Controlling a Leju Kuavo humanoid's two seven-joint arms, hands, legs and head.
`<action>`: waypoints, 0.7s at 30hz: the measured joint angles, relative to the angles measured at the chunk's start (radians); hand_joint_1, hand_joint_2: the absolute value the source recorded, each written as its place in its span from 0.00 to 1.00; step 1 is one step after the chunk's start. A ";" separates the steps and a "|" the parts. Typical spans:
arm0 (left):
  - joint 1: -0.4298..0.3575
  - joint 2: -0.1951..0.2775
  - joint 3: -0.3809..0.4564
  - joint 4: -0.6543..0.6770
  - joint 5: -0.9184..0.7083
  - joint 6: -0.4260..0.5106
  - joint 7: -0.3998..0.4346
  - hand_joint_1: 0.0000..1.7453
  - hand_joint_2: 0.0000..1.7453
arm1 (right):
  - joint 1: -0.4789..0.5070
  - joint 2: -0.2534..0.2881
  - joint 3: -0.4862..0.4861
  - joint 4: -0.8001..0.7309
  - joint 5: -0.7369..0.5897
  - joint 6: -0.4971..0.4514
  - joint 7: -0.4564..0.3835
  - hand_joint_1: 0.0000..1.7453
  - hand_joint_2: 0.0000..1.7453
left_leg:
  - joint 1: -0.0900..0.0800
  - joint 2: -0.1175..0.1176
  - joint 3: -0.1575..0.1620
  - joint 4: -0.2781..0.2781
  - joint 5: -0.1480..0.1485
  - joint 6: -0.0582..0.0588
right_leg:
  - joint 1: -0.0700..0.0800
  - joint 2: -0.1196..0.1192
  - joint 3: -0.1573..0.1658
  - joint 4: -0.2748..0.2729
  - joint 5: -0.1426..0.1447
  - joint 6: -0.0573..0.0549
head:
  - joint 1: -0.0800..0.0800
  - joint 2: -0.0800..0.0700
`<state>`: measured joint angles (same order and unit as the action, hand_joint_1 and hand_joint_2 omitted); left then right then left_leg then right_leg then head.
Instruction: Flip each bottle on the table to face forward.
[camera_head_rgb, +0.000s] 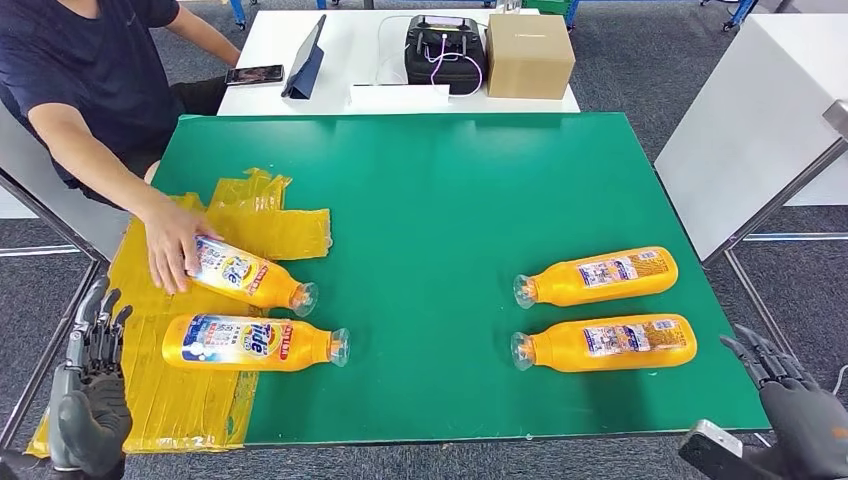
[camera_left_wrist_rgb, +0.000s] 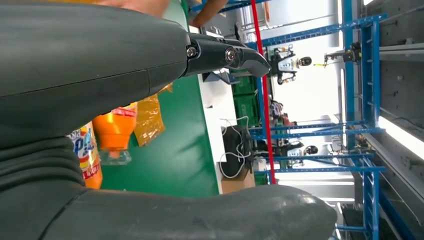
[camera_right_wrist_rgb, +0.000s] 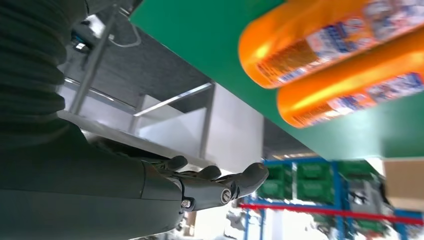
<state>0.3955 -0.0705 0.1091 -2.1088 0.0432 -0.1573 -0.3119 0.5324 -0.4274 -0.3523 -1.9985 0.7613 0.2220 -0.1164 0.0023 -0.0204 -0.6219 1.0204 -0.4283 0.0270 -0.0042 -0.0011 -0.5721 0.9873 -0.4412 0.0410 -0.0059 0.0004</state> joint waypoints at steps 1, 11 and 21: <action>-0.003 0.000 0.000 0.000 0.000 -0.004 0.002 0.00 0.00 | -0.018 0.000 0.003 0.021 0.007 0.006 0.005 0.00 1.00 | 0.000 0.000 0.000 0.000 0.000 0.000 | 0.000 0.000 0.000 0.000 0.000 0.000 | 0.000 0.000; -0.041 0.003 -0.019 0.008 -0.009 -0.010 0.019 0.00 0.00 | -0.199 -0.001 0.159 0.228 0.023 -0.013 0.073 0.00 1.00 | 0.000 0.000 0.001 0.000 0.001 0.001 | 0.000 0.001 0.002 0.000 0.001 0.000 | 0.000 0.000; -0.055 0.003 -0.035 0.023 -0.008 -0.013 0.020 0.00 0.00 | -0.312 -0.013 0.368 0.343 0.051 -0.042 0.122 0.00 1.00 | 0.000 0.000 0.001 0.000 0.001 0.001 | 0.000 0.001 0.001 0.000 0.000 0.000 | 0.000 0.000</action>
<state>0.3408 -0.0671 0.0745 -2.0856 0.0352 -0.1702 -0.2917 0.2208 -0.4401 0.0154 -1.6556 0.8119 0.1796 0.0051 0.0024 -0.0207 -0.6213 1.0204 -0.4275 0.0278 -0.0041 -0.0006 -0.5707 0.9875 -0.4409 0.0412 -0.0059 0.0004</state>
